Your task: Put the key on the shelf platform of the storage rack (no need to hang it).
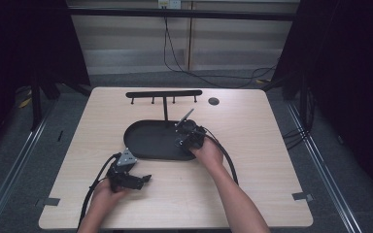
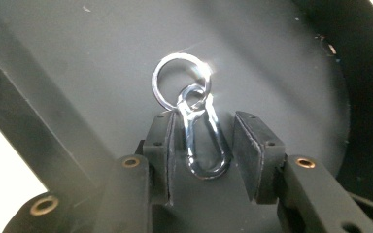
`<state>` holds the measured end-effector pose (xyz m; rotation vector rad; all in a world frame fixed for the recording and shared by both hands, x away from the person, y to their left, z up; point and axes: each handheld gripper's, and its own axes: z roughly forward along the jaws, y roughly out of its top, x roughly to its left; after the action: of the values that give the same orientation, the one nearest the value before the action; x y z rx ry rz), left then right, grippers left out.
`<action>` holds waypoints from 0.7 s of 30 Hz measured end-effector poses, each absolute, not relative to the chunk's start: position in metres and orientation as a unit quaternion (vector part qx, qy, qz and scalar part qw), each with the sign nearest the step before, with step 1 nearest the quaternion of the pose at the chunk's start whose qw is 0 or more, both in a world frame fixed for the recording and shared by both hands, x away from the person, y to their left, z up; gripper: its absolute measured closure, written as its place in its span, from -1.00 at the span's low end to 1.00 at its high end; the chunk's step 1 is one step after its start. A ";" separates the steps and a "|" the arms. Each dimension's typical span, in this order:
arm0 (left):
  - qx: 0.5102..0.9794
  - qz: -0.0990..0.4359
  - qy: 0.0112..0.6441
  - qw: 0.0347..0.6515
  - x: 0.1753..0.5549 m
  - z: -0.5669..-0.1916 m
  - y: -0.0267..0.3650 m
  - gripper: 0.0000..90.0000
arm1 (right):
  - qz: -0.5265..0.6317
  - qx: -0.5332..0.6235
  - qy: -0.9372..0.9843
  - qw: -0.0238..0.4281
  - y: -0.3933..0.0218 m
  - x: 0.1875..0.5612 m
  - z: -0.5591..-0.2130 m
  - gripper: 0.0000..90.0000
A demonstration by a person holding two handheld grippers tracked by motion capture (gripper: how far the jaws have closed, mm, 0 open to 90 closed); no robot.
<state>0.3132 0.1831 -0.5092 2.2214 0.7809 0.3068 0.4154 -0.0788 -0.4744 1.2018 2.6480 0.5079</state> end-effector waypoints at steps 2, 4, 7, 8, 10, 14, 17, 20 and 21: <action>0.868 0.119 0.305 0.374 0.313 -0.509 0.183 -0.68 | 0.170 0.406 0.893 0.097 -0.080 0.416 -0.474 0.33; 0.868 0.120 0.305 0.374 0.313 -0.509 0.183 -0.68 | 0.173 0.404 0.893 0.097 -0.080 0.416 -0.473 0.32; 0.868 0.119 0.305 0.374 0.313 -0.509 0.183 -0.68 | 0.176 0.406 0.891 0.097 -0.081 0.415 -0.470 0.28; 0.868 0.119 0.305 0.374 0.313 -0.509 0.183 -0.68 | 0.177 0.406 0.891 0.097 -0.081 0.415 -0.470 0.28; 0.867 0.120 0.305 0.374 0.313 -0.509 0.183 -0.68 | 0.178 0.409 0.890 0.098 -0.081 0.414 -0.469 0.25; 0.868 0.120 0.305 0.374 0.313 -0.509 0.183 -0.68 | 0.185 0.403 0.891 0.101 -0.081 0.412 -0.465 0.20; 0.867 0.120 0.305 0.374 0.313 -0.509 0.183 -0.68 | 0.196 0.401 0.889 0.106 -0.082 0.410 -0.462 0.14; 0.867 0.120 0.305 0.374 0.313 -0.509 0.183 -0.68 | 0.201 0.401 0.887 0.106 -0.082 0.408 -0.459 0.02; 0.867 0.120 0.305 0.374 0.313 -0.509 0.183 -0.68 | 0.201 0.401 0.887 0.106 -0.082 0.408 -0.458 -0.02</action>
<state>0.3132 0.1831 -0.5092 2.2211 0.7810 0.3063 0.4079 -0.0822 -0.4577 1.1809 2.6144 0.5931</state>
